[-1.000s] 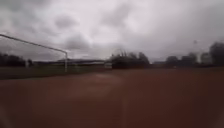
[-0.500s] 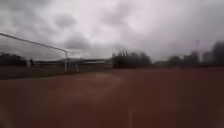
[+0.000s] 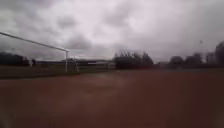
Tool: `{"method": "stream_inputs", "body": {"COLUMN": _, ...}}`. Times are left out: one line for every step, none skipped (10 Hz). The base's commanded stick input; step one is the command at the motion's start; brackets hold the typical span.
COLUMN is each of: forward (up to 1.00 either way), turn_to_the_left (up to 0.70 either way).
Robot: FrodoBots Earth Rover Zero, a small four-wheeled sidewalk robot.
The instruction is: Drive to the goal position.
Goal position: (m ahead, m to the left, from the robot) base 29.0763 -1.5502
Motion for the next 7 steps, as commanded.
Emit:
{"method": "stream_inputs", "body": {"forward": 0.85, "turn_to_the_left": 0.0}}
{"method": "stream_inputs", "body": {"forward": 0.85, "turn_to_the_left": -0.09}}
{"method": "stream_inputs", "body": {"forward": 0.85, "turn_to_the_left": -0.29}}
{"method": "stream_inputs", "body": {"forward": 0.85, "turn_to_the_left": -0.34}}
{"method": "stream_inputs", "body": {"forward": 0.85, "turn_to_the_left": -0.34}}
{"method": "stream_inputs", "body": {"forward": 0.85, "turn_to_the_left": 0.0}}
{"method": "stream_inputs", "body": {"forward": 0.85, "turn_to_the_left": 0.0}}
